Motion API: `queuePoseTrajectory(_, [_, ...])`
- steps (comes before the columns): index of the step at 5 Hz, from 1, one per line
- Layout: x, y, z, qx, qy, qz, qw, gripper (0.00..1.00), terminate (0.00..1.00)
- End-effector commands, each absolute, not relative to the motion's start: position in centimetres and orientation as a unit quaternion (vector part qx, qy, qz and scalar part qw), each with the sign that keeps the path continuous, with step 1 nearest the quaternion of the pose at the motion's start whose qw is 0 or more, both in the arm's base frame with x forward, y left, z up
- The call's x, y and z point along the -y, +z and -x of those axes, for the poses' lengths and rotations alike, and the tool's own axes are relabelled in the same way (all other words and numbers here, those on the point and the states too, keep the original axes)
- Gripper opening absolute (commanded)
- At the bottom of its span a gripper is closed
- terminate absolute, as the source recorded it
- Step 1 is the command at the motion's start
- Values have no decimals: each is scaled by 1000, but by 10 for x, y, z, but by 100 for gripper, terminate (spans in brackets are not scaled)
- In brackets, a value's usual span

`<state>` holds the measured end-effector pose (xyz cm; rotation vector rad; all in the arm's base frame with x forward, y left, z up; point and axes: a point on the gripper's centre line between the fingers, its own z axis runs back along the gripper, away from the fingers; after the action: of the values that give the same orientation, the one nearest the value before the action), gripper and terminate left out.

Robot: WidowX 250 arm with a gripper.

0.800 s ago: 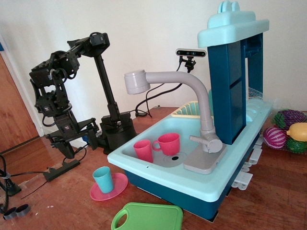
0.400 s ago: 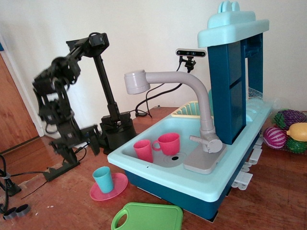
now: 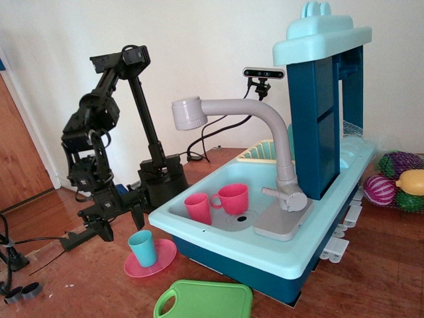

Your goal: Put cup from anywhere into sink

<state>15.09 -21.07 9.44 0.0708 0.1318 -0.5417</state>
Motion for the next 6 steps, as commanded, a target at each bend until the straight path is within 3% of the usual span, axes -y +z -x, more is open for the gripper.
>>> queuePoseTrajectory(1, [201,87,-148,-47,-257,-22,965,100,0])
queuePoseTrajectory(2, [186,77,-148,-40,-246,-23,968,100,0])
queuePoseTrajectory(3, [186,68,-150,-63,-256,-26,964,100,0])
queuePoseTrajectory(5, [204,57,-152,-80,-274,-22,958,100,0])
queuePoseTrajectory(6, [213,63,-155,-84,-278,-38,956,0,0])
